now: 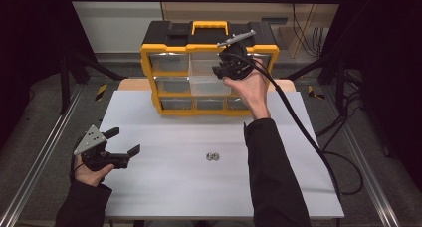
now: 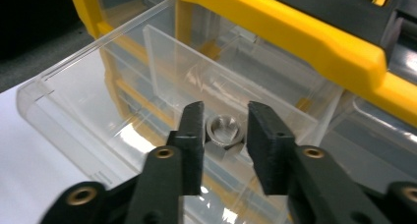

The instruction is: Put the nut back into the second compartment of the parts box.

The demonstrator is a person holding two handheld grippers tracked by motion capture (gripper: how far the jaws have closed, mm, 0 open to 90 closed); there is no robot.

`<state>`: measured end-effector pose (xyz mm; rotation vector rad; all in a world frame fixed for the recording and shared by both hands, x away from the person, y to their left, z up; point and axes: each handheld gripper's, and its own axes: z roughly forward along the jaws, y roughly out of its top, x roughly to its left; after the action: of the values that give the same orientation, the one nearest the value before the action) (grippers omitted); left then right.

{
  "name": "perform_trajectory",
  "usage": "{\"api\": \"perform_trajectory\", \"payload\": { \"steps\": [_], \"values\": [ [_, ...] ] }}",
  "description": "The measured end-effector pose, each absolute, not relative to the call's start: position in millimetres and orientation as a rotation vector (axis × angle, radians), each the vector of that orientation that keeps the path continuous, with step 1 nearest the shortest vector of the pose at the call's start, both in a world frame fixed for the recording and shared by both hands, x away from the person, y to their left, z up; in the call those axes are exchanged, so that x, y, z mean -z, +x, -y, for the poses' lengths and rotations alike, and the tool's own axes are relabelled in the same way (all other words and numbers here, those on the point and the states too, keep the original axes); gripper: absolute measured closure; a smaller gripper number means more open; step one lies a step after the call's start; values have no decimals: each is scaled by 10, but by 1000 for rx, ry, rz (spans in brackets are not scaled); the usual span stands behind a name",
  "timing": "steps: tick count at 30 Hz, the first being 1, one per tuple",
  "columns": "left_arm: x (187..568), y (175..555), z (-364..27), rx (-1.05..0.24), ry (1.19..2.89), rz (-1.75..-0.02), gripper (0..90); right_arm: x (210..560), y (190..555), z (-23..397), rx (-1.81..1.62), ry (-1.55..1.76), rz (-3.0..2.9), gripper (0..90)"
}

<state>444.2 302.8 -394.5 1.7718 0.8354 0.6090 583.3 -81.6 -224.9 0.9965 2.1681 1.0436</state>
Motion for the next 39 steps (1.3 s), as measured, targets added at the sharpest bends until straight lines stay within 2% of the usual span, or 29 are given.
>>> {"api": "perform_trajectory", "payload": {
  "steps": [9,13,16,17,18,19,20,23,31,39],
  "values": [
    [3939,4440,-3034,-612,1773,-833,16,2194,5751,847,-1104,964,-2134,524],
    [3941,4440,-3029,-611,1773,-836,16,2139,5670,908,-1158,939,-2102,431],
    [3944,4440,-3026,-611,1774,-836,16,2118,5630,941,-1181,938,-2087,407],
    [3944,4440,-3026,-610,1775,-836,16,2102,5589,975,-1218,933,-2067,347],
    [3944,4440,-3026,-610,1775,-836,16,2102,5589,975,-1218,933,-2067,347],
    [3944,4440,-3025,-611,1774,-836,16,2084,5540,1012,-1238,925,-2054,291],
    [3943,4440,-3025,-611,1774,-836,16,2084,5540,1012,-1238,925,-2054,291],
    [3943,4440,-3025,-611,1775,-836,16,2076,5450,1080,-1255,922,-2020,210],
    [3949,4442,-3017,-609,1779,-837,16,2146,5307,1209,-1272,915,-1996,137],
    [3949,4445,-3019,-612,1781,-837,15,2371,5137,1363,-1305,902,-1998,109]
  ]
}}
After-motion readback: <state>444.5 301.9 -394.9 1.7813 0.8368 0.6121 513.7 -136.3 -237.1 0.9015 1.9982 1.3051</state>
